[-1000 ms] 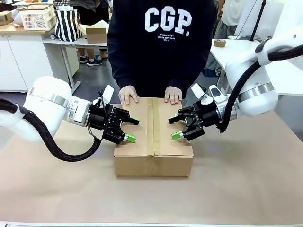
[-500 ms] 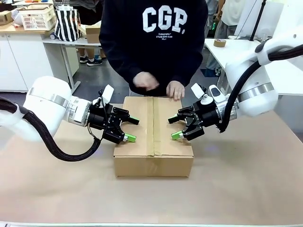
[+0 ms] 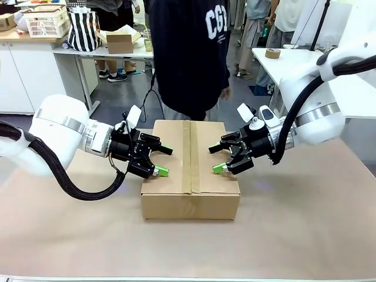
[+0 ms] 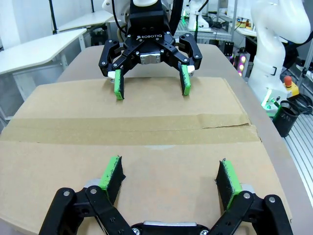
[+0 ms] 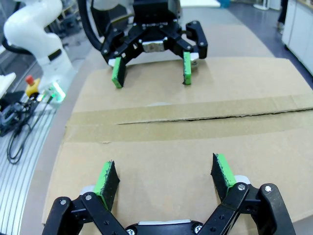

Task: Pack the gift set into the box.
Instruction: Press and hold the closed box until the human finishes sealing it.

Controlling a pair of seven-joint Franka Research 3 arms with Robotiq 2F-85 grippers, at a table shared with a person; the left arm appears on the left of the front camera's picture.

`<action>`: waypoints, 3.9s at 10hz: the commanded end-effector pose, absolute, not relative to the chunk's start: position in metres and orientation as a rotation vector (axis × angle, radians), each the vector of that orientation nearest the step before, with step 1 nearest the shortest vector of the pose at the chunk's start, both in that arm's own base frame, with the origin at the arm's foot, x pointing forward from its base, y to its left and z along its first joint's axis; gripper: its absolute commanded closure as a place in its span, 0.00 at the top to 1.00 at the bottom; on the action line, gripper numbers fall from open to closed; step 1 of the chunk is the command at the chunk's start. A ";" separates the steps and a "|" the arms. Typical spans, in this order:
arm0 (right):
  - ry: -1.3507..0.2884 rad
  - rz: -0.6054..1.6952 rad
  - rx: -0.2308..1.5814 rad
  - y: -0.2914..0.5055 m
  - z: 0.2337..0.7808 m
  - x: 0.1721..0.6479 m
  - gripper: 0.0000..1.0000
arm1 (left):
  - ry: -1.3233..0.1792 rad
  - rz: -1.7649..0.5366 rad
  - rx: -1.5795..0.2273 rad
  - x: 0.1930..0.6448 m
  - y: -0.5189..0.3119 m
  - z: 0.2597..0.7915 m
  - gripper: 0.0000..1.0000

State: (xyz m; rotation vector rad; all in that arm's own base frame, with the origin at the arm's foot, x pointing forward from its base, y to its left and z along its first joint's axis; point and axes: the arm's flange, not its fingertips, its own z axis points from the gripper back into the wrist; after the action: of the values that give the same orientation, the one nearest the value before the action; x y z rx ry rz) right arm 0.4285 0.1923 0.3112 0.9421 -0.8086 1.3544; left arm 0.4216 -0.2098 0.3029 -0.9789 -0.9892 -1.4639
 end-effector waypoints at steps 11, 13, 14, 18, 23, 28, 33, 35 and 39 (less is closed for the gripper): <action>-0.806 1.347 0.941 0.191 0.309 0.428 1.00 | -0.984 -1.461 -0.979 0.421 -0.209 0.301 1.00; -0.806 1.347 0.941 0.191 0.309 0.428 1.00 | -0.984 -1.461 -0.979 0.421 -0.209 0.301 1.00; -0.806 1.347 0.941 0.191 0.309 0.428 1.00 | -0.984 -1.461 -0.979 0.421 -0.209 0.301 1.00; -0.806 1.347 0.941 0.191 0.309 0.428 1.00 | -0.984 -1.461 -0.979 0.421 -0.209 0.301 1.00; -0.806 1.347 0.941 0.191 0.309 0.428 1.00 | -0.984 -1.461 -0.979 0.421 -0.209 0.301 1.00; -0.806 1.347 0.941 0.191 0.309 0.428 1.00 | -0.984 -1.461 -0.979 0.421 -0.209 0.301 1.00; -0.806 1.347 0.941 0.191 0.309 0.428 1.00 | -0.984 -1.461 -0.979 0.421 -0.209 0.301 1.00; -0.806 1.347 0.941 0.191 0.309 0.428 1.00 | -0.984 -1.461 -0.979 0.421 -0.209 0.301 1.00; -0.806 1.347 0.941 0.191 0.309 0.428 1.00 | -0.984 -1.461 -0.979 0.421 -0.209 0.301 1.00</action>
State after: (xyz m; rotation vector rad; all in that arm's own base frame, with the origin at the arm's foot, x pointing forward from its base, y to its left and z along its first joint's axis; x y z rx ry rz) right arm 0.4285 0.1923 0.3113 0.9422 -0.8086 1.3544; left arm 0.4216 -0.2098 0.3029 -0.9789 -0.9892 -1.4639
